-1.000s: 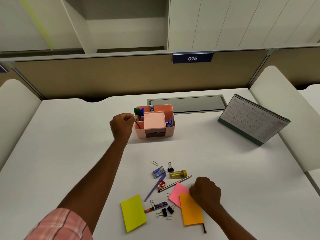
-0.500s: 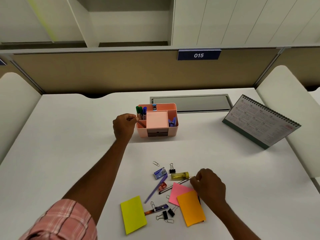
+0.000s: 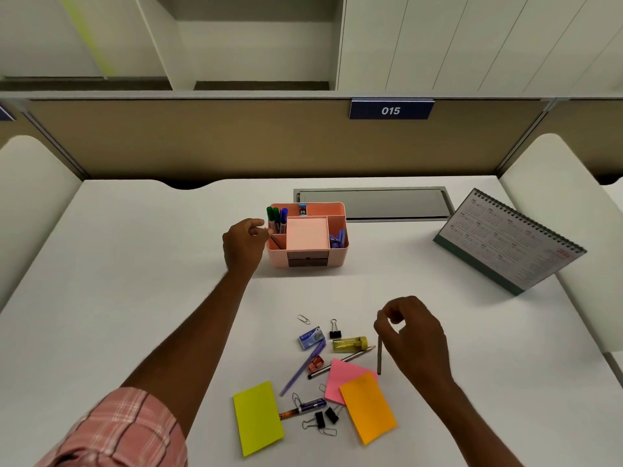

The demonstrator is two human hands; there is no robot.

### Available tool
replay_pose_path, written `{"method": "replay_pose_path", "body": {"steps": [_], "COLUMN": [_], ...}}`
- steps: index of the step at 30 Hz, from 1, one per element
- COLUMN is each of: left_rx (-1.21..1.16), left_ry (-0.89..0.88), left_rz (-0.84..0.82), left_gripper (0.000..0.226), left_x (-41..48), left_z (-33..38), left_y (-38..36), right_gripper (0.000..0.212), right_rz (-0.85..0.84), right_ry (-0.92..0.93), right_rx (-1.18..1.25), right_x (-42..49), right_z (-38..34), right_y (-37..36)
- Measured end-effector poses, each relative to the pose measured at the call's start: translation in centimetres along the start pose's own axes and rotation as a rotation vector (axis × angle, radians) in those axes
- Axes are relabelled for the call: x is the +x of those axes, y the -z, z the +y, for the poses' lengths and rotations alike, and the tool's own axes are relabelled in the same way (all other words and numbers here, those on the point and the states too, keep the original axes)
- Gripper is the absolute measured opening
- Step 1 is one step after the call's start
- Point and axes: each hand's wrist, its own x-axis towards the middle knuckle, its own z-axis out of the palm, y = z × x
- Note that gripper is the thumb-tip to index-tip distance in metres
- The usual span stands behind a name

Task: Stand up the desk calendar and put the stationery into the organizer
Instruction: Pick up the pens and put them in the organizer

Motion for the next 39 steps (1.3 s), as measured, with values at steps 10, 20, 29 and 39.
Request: {"method": "replay_pose_path", "body": {"steps": [10, 20, 29, 39], "left_rx": [-0.367, -0.402, -0.506, -0.604], "left_ry": [0.0, -0.157, -0.002, 0.098], "left_rz": [-0.314, -0.573, -0.329, -0.028], "left_gripper": [0.03, 0.035, 0.018, 0.017], "left_x": [-12.3, -20.0, -17.4, -9.4], "left_z": [5.4, 6.8, 5.6, 5.0], "left_y": [2.7, 3.9, 6.2, 9.4], "right_gripper": [0.014, 0.009, 0.01, 0.029], "right_rz": [0.005, -0.094, -0.308, -0.401], "right_ry": [0.04, -0.031, -0.152, 0.075], "right_rx": [0.234, 0.456, 0.347, -0.14], "right_x": [0.7, 0.4, 0.8, -2.6], "right_z": [-2.6, -5.8, 1.4, 9.5], "right_y": [0.6, -0.2, -1.6, -5.7]}}
